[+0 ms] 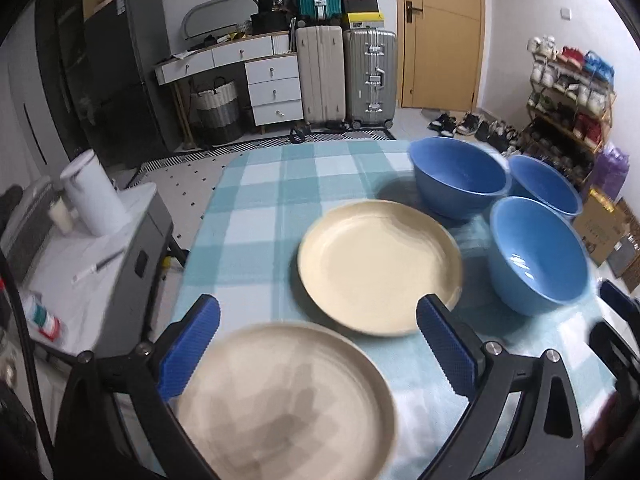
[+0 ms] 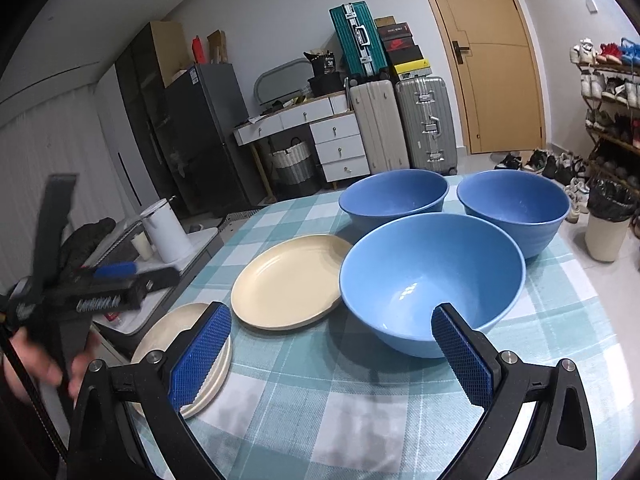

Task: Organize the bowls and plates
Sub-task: 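Move the left gripper toward the cream plate beside the blue bowls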

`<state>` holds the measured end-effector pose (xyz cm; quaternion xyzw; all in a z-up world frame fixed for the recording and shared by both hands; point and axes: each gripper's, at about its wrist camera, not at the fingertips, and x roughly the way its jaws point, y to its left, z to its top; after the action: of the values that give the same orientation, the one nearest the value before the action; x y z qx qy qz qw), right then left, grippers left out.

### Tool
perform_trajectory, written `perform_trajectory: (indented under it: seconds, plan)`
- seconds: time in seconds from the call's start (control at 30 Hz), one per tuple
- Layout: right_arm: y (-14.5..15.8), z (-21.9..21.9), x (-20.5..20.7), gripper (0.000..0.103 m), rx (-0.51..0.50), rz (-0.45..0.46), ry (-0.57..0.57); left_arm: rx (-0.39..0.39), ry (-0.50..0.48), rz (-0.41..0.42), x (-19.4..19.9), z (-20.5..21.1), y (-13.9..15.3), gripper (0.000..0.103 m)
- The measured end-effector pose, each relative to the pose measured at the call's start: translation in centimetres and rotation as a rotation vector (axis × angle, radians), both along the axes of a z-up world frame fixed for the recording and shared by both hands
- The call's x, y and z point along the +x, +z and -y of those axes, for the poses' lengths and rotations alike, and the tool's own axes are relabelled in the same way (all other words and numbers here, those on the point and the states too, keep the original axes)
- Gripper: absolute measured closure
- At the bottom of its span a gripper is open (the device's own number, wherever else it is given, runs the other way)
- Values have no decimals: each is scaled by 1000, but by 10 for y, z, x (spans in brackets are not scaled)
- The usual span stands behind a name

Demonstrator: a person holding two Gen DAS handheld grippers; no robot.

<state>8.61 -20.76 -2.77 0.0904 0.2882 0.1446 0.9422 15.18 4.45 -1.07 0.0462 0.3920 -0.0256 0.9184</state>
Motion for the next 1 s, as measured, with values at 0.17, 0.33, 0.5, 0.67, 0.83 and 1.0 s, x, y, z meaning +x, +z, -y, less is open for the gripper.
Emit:
perform_trajectory:
  seconds: [0.17, 0.33, 0.5, 0.67, 0.83, 1.0]
  plan:
    - [-2, -3, 8, 1, 21, 20, 32, 52, -21, -65, 48, -5, -13, 3]
    - [-5, -18, 13, 1, 11, 40, 89, 71, -44, -151, 89, -7, -38, 3]
    - [-13, -33, 19, 1, -12, 50, 131, -38, -43, -279, 121, -18, -61, 4]
    - [-23, -43, 24, 1, -4, 40, 164, -102, -15, -362, 139, -26, -81, 5]
    - [-30, -48, 27, 1, -4, 27, 182, -113, -31, -390, 145, -23, -88, 10]
    - [-36, -49, 29, 1, 4, 10, 184, -145, -60, -427, 149, -19, -94, 24]
